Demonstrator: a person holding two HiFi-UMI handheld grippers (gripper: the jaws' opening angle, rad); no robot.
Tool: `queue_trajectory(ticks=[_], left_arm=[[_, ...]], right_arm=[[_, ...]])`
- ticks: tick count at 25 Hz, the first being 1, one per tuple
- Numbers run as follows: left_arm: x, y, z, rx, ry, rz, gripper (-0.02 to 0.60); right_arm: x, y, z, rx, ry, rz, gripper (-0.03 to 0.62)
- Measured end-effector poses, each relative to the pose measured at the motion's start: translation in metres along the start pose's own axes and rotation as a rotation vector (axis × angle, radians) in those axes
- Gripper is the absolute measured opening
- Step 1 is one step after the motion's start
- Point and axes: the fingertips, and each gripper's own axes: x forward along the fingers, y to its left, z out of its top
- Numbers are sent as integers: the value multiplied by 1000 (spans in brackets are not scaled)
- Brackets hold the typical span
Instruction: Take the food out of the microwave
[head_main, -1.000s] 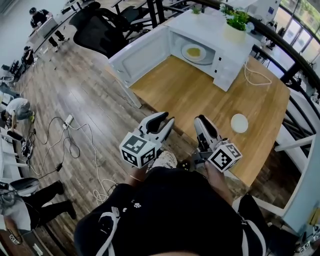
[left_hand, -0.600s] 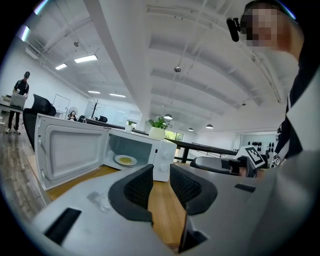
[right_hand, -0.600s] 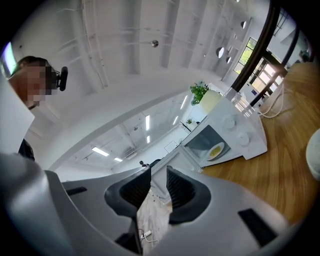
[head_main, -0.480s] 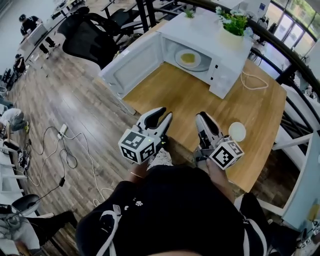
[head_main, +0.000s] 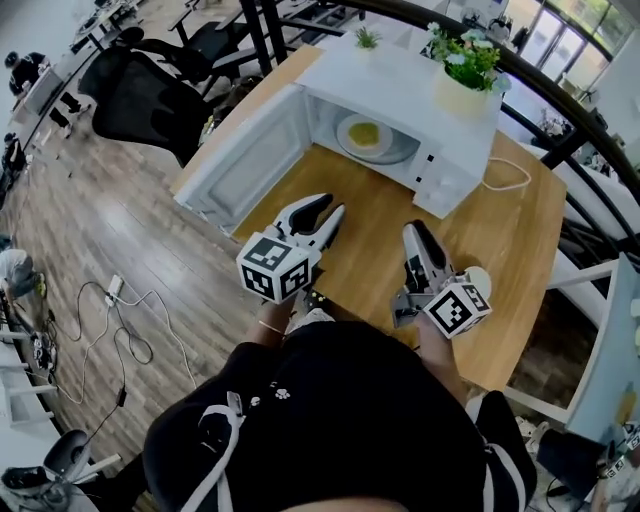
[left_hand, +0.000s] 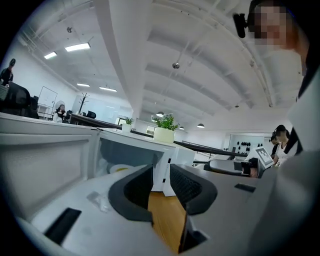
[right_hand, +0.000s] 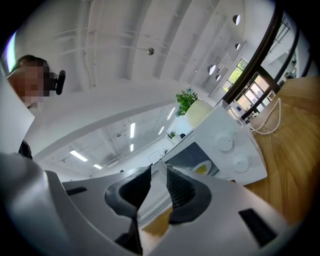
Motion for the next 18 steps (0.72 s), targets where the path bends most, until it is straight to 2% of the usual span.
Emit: queue_trajectory(ticks=[11, 18], left_arm=[[45, 99, 6, -19, 47, -1, 84], [83, 134, 5, 31, 107, -63, 84]], right_arm=[[67, -24, -11, -8, 15, -143, 98], [109, -36, -17, -28, 2, -220, 120]])
